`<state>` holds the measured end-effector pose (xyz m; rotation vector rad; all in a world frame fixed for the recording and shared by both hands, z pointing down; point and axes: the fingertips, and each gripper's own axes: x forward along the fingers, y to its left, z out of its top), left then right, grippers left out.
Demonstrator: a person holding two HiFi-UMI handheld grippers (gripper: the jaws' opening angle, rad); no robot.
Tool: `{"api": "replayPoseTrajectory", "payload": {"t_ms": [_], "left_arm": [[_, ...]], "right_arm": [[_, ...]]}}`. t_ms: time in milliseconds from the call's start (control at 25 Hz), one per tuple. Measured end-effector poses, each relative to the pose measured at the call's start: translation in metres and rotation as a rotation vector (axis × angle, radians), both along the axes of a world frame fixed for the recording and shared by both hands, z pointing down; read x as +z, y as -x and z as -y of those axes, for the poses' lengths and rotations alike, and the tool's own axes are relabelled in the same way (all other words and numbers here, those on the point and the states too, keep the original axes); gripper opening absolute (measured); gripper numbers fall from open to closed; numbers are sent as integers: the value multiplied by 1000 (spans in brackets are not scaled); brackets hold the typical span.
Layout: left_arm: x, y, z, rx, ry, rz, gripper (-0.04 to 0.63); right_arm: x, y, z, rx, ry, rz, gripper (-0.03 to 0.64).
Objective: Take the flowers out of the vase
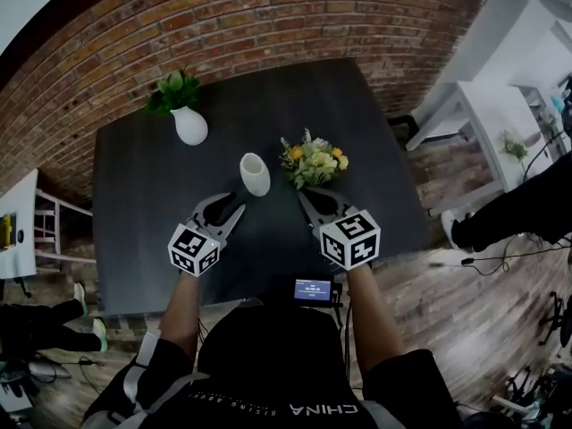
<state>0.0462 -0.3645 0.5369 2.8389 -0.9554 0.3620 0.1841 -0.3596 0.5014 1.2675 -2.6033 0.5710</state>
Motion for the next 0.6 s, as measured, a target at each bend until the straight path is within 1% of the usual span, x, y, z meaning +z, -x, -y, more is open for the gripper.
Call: {"api": "replayPoseTrajectory", "payload": {"t_ms": [160, 200, 440, 600], "left_arm": [[-10, -8, -8, 8, -23, -25, 20], [-12, -9, -9, 9, -26, -33, 6], [-23, -21, -18, 59, -24, -67, 5], [-21, -28, -22, 97, -20, -39, 5]], "right_arm": [[-3, 3, -9, 8, -16, -10, 6], [-3, 3, -11, 9, -17, -14, 6], [-3, -3, -20, 28, -13, -20, 6], [-2, -4, -21, 38, -4, -16, 6]]}}
